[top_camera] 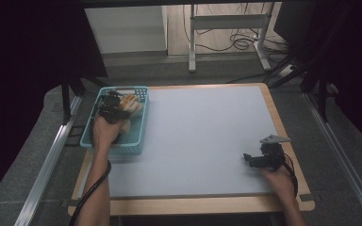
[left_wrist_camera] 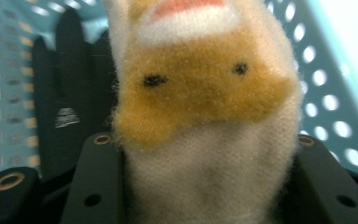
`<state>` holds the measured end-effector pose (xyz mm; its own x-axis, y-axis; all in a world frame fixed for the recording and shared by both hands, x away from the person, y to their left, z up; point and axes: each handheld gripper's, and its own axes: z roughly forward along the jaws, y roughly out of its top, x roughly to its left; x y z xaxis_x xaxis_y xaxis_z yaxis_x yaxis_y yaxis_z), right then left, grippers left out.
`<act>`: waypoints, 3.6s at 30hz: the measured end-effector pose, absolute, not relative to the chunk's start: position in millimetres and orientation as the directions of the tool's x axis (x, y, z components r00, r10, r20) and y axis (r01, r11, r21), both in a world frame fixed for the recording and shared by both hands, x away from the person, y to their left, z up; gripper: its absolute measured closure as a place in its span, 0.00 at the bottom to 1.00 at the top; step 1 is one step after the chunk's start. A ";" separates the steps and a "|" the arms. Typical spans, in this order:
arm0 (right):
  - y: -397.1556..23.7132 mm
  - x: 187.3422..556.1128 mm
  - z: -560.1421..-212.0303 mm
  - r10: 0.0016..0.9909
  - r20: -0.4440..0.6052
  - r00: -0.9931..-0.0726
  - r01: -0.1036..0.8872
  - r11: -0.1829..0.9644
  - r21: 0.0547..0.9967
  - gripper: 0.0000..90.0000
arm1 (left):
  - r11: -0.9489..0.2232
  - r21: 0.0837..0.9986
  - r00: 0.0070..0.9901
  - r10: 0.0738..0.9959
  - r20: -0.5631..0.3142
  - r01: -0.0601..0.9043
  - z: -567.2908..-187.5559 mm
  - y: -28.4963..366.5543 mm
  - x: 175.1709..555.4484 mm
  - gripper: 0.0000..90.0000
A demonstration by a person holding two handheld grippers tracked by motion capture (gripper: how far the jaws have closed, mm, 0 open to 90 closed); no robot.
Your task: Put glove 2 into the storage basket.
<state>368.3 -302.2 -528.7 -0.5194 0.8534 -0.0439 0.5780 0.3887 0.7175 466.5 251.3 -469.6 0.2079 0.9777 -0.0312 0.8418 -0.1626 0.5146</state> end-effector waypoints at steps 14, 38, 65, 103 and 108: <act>-302.2 368.3 -528.7 0.854 -0.042 -0.519 0.579 0.388 0.717 0.08 | -0.174 0.379 0.244 0.959 -0.145 0.909 -488.0 239.7 483.2 0.13; -302.2 368.3 -528.8 0.854 -0.042 -0.519 0.579 0.387 0.717 0.08 | -0.201 0.407 0.242 0.969 -0.050 0.891 -479.8 251.2 474.5 0.71; -301.9 368.3 -528.5 0.854 -0.045 -0.519 0.579 0.390 0.716 0.08 | -0.214 0.709 0.425 0.895 -0.133 0.672 -433.3 250.1 394.4 0.03; -301.6 368.0 -528.6 0.854 -0.051 -0.517 0.576 0.391 0.718 0.08 | -0.396 0.810 0.692 0.722 -0.017 0.433 -441.0 134.7 313.5 0.00; -301.6 368.0 -528.6 0.854 -0.052 -0.517 0.576 0.392 0.718 0.08 | -0.402 0.817 0.709 0.706 -0.012 0.414 -448.8 123.8 306.9 0.00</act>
